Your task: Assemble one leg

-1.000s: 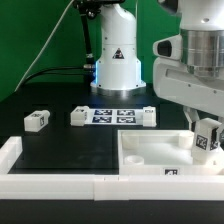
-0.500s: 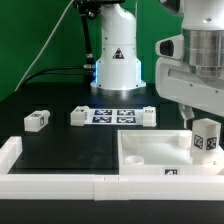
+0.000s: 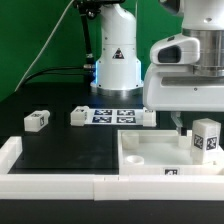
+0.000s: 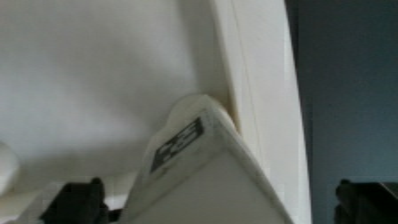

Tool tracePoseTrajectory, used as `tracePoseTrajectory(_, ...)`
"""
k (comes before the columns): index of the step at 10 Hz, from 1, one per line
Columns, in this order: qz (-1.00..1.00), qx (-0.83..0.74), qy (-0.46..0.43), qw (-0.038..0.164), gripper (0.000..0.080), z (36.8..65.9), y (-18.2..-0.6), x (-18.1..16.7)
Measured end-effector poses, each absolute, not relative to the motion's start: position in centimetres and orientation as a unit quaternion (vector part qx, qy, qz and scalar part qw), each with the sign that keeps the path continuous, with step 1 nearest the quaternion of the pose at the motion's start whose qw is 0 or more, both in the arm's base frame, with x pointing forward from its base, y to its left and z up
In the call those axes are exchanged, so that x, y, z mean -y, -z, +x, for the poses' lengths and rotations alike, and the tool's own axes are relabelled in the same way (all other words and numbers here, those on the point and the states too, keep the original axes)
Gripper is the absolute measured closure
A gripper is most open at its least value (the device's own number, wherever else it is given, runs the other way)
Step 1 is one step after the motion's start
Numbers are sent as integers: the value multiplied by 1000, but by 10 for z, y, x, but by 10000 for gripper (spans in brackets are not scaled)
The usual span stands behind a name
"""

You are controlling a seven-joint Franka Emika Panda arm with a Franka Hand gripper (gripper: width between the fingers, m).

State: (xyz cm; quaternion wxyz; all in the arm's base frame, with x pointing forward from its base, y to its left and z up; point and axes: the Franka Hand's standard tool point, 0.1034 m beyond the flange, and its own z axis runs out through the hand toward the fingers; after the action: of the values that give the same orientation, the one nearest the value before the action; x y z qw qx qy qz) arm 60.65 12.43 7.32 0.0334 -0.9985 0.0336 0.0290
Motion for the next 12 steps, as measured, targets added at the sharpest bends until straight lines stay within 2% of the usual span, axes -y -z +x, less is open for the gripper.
tracePoseTrajectory(3,-985,169,-20,34,150,608,-74,-121)
tracePoseTrajectory(6,-977,211,-18,33,179,609,-74,-119)
tracePoseTrajectory(7,-977,211,-18,33,358,609,-74,-119)
tracePoseTrajectory(8,-977,211,-18,33,358,609,-74,-119)
tracePoseTrajectory(9,-978,204,-18,33,509,609,-74,-119)
tracePoseTrajectory(12,-983,180,-19,33,509,608,-74,-119)
